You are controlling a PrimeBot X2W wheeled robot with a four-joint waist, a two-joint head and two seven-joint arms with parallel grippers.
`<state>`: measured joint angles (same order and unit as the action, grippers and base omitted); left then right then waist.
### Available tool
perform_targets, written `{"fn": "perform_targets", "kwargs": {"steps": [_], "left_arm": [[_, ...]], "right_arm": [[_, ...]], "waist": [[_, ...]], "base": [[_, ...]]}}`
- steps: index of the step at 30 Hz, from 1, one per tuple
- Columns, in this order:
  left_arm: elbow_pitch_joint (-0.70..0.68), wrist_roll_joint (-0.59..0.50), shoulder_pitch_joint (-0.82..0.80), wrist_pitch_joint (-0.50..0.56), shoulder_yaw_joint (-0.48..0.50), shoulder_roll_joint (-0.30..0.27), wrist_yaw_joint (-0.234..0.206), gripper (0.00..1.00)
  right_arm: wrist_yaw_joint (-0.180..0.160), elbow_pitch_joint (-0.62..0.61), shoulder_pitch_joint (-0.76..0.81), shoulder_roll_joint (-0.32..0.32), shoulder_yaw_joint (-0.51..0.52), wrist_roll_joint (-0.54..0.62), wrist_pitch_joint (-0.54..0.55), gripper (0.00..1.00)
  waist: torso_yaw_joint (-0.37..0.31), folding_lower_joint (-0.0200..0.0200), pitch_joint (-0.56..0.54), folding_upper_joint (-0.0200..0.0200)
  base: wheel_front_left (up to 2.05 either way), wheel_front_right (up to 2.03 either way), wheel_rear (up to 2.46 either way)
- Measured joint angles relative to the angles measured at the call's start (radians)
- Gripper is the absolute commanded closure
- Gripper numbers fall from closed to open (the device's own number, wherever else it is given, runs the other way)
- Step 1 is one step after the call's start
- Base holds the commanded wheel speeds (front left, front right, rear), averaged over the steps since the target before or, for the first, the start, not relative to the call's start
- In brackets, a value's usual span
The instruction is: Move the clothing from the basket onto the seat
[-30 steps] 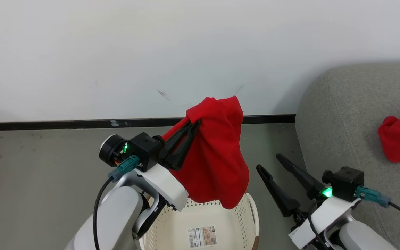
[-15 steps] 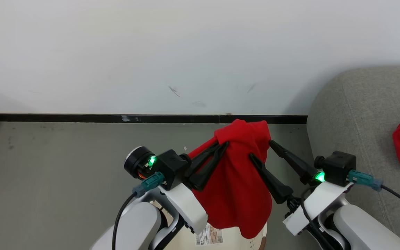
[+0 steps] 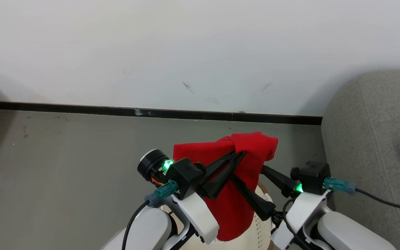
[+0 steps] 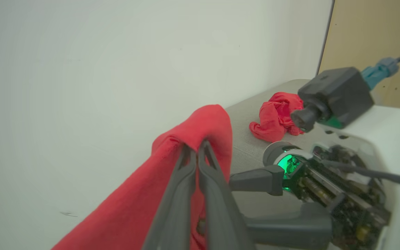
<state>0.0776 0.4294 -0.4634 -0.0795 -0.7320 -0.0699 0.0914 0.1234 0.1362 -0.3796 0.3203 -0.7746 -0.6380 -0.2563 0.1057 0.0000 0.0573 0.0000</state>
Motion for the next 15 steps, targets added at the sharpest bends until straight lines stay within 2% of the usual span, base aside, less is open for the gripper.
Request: {"fn": "perform_targets", "kwargs": {"steps": [6,7,8,9,10,15], "left_arm": [[-0.002,0.000,0.000,0.004,-0.010,0.000,0.001,1.00],[-0.002,0.000,0.000,0.004,-0.011,0.001,0.001,1.00],[-0.004,0.001,0.000,0.006,-0.012,0.001,0.001,1.00],[-0.005,0.001,0.000,0.008,-0.012,0.001,0.001,1.00],[-0.006,0.001,0.000,0.008,-0.013,0.001,0.001,1.00],[-0.011,0.007,0.000,0.014,-0.013,0.002,0.001,1.00]], "right_arm": [[0.000,0.007,-0.021,0.001,-0.053,-0.015,0.000,0.00],[0.000,0.010,-0.021,0.001,-0.056,-0.021,0.000,0.04],[0.000,0.013,-0.023,0.000,-0.059,-0.026,0.000,0.51],[0.000,0.016,-0.026,0.000,-0.061,-0.031,0.000,0.72],[0.000,0.020,-0.032,0.000,-0.064,-0.031,0.000,1.00],[0.000,0.026,-0.051,-0.003,-0.072,-0.049,0.000,1.00]], "waist": [[0.017,0.0000,0.001,0.0000],[0.019,0.0000,0.001,0.0000],[0.021,0.0001,0.001,0.0000],[0.023,0.0000,0.001,0.0000],[0.024,0.0000,0.001,0.0000],[0.026,0.0000,0.002,0.0000]], "base": [[0.00,0.00,0.00],[0.00,0.00,0.00],[0.00,0.00,0.00],[0.00,0.00,0.00],[0.00,0.00,0.00],[0.00,0.00,0.00]]}}
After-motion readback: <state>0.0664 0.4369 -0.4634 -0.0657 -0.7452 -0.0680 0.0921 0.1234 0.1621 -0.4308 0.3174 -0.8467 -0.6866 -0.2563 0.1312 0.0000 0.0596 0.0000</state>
